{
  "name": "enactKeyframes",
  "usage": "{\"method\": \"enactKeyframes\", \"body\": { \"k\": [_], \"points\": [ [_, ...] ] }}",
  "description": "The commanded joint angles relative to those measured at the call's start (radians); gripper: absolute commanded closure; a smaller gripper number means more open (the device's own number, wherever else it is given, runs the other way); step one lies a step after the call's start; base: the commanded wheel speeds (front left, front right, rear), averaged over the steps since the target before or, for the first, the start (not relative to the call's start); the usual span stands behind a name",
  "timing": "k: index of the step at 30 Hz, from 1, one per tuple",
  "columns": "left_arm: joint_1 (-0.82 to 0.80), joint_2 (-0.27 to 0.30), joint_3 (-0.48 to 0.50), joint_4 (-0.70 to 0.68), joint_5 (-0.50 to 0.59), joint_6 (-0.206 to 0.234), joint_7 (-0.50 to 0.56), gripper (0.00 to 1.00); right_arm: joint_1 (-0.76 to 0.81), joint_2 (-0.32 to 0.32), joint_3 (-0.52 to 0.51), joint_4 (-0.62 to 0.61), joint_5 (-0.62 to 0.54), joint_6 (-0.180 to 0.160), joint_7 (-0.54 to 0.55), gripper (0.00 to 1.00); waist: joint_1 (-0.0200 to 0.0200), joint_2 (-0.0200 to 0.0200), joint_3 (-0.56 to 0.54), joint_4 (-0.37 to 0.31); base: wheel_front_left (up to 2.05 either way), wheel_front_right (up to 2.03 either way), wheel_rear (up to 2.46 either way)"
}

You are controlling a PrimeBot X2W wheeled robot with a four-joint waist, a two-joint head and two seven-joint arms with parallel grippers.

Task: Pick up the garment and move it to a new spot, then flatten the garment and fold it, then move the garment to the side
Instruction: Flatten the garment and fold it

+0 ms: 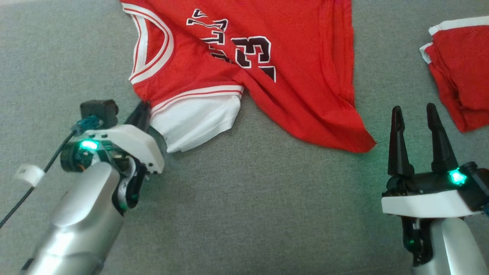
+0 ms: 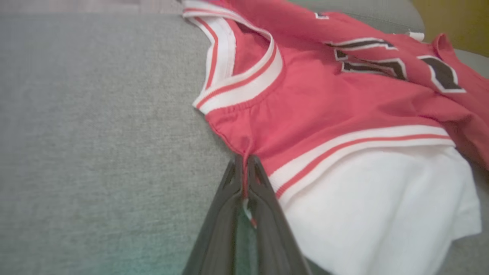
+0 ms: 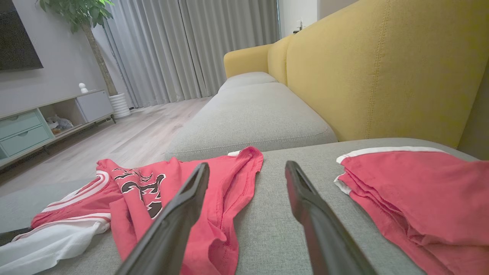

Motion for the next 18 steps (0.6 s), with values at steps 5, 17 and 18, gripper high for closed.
{"method": "enactKeyframes", "body": {
  "k": [5, 17, 18],
  "points": [
    [-0.115, 0.105, 0.064, 0.003, 0.078, -0.001, -0.128, 1.00, -0.028, -0.008, 0.036, -0.027, 0.004, 0.007, -0.006, 0.00, -0.0001, 0.0000, 0.004, -0.001, 0.00, 0.00, 0.00],
    [-0.363, 0.175, -0.035, 0.171, 0.241, -0.071, -0.113, 0.00, -0.052, -0.008, 0.062, -0.014, 0.002, 0.007, -0.006, 0.00, -0.0001, 0.0000, 0.027, -0.024, 0.00, 0.00, 0.00],
    [-0.375, 0.173, -0.040, 0.187, 0.249, -0.069, -0.119, 0.00, -0.054, -0.008, 0.061, -0.012, 0.002, 0.007, -0.006, 0.00, -0.0001, 0.0000, 0.026, -0.024, 0.00, 0.00, 0.00]
  ]
}}
